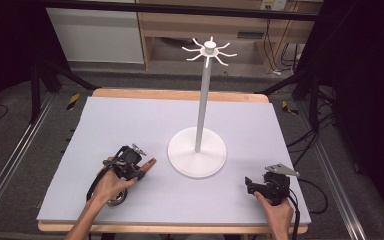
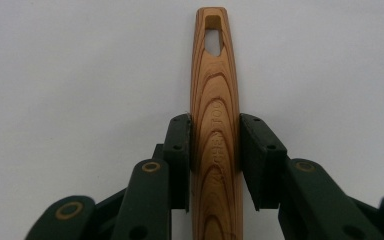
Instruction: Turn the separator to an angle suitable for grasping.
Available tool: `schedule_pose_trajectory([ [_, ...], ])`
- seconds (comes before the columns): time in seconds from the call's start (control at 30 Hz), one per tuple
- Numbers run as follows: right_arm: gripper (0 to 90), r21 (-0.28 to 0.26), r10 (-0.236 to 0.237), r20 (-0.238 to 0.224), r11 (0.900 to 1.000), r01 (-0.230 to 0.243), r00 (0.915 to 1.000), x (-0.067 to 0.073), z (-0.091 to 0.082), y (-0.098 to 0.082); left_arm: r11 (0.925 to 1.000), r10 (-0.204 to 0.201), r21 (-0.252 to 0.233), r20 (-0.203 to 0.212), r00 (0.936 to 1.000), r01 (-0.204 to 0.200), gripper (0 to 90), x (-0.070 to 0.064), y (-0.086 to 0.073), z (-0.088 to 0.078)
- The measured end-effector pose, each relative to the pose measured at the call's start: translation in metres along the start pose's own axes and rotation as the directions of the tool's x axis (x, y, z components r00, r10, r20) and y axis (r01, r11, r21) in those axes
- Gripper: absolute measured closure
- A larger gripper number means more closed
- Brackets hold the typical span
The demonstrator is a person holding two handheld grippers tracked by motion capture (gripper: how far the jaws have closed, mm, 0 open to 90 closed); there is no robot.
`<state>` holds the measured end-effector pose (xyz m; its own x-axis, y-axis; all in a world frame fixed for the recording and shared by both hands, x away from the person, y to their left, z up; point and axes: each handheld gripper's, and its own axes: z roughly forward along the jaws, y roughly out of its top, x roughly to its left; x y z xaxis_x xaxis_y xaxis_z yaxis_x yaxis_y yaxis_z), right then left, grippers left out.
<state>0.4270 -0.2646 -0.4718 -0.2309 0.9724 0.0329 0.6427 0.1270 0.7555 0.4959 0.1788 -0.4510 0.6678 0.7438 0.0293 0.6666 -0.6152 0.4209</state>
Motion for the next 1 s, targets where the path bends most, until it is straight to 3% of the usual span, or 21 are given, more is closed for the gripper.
schedule_pose_trajectory([
  [0.2,8.9,-0.001,-0.013,-0.001,1.000,0.013,0.9999,-0.002,0.001,0.000,0.9998,0.017,0.009,-0.010,0.9998,-0.017,61.9,0.000,0.003,0.001],
  [0.67,8.9,0.007,0.000,-0.006,1.000,0.000,1.0000,-0.002,0.001,0.001,0.9951,0.062,0.077,0.010,0.9981,-0.062,63.0,0.001,0.015,0.005],
  [1.0,8.9,0.018,-0.003,-0.015,1.000,0.003,0.9999,-0.003,0.003,0.001,0.9943,0.044,0.097,0.014,0.9990,-0.045,66.5,0.001,0.018,0.005],
])
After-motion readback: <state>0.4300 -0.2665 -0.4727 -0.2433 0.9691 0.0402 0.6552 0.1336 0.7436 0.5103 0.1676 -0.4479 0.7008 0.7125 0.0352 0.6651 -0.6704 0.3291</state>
